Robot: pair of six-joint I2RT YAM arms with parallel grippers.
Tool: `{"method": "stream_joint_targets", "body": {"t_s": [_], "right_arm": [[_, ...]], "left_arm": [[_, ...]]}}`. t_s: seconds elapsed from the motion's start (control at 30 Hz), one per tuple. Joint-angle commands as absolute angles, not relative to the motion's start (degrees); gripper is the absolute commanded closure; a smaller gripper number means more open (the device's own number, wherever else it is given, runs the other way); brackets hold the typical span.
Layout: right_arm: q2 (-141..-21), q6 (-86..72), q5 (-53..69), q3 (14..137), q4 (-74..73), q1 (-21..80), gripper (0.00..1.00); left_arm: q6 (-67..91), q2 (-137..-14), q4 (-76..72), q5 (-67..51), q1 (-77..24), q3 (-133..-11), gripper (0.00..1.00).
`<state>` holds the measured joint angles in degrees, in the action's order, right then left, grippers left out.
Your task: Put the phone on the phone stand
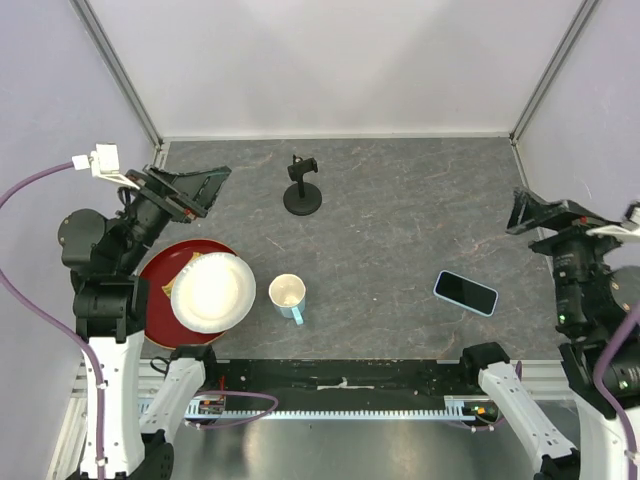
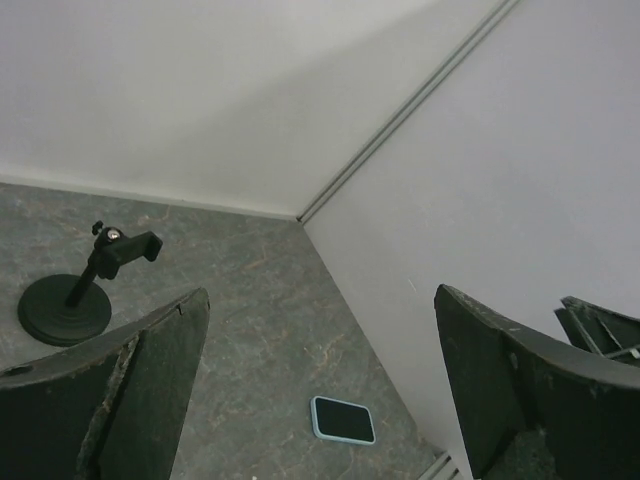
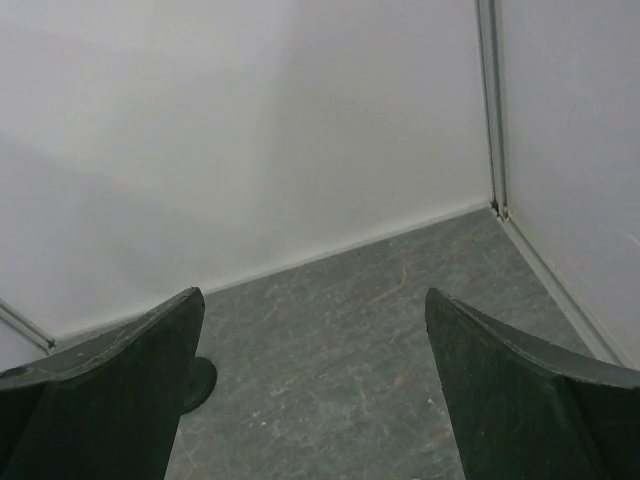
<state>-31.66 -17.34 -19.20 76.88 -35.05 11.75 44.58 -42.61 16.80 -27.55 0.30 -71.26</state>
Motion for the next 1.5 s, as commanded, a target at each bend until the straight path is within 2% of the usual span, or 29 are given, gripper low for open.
{"method": "stream_joint_targets", "body": {"t_s": [0.0, 0.27, 0.57, 0.73, 0.97, 1.17, 1.33, 1.47], "right_arm": [[-35.86, -19.78, -16.36, 71.29, -32.62, 11.6, 0.02], [-45.23, -21.26, -4.59, 60.66, -19.71, 11.69, 0.02], [-62.38, -26.18, 2.37, 59.85, -6.7, 11.69, 0.02], [-69.51, -30.05, 6.5, 61.26, 1.39, 12.65, 0.02], [-81.02, -30.24, 9.75, 65.21, 8.43, 16.34, 0.02], [-84.98, -26.82, 13.87, 62.4, 12.65, 20.39, 0.02], [-87.1, -20.84, 17.31, 63.37, 12.74, 24.86, 0.02], [-87.71, -18.72, 18.54, 62.67, 14.5, 26.8, 0.02]], "left_arm": [[46.85, -44.2, 14.5, -32.95, 0.53, -68.21, 0.01], [45.44, -49.48, 14.41, -38.32, -1.04, -60.22, 0.01], [40.61, -51.5, 15.99, -37.97, -1.67, -52.57, 0.04], [36.66, -54.4, 18.89, -35.34, -2.46, -52.29, 0.06], [29.63, -62.73, 24.16, -24.01, -8.86, -57.56, 0.11], [26.38, -70.83, 25.92, -13.64, -17.74, -64.75, 0.15], [24.43, -80.31, 29.62, -5.64, -19.25, -75.82, 0.23], [24.96, -82.61, 26.81, -0.44, -19.16, -78.57, 0.24]]}}
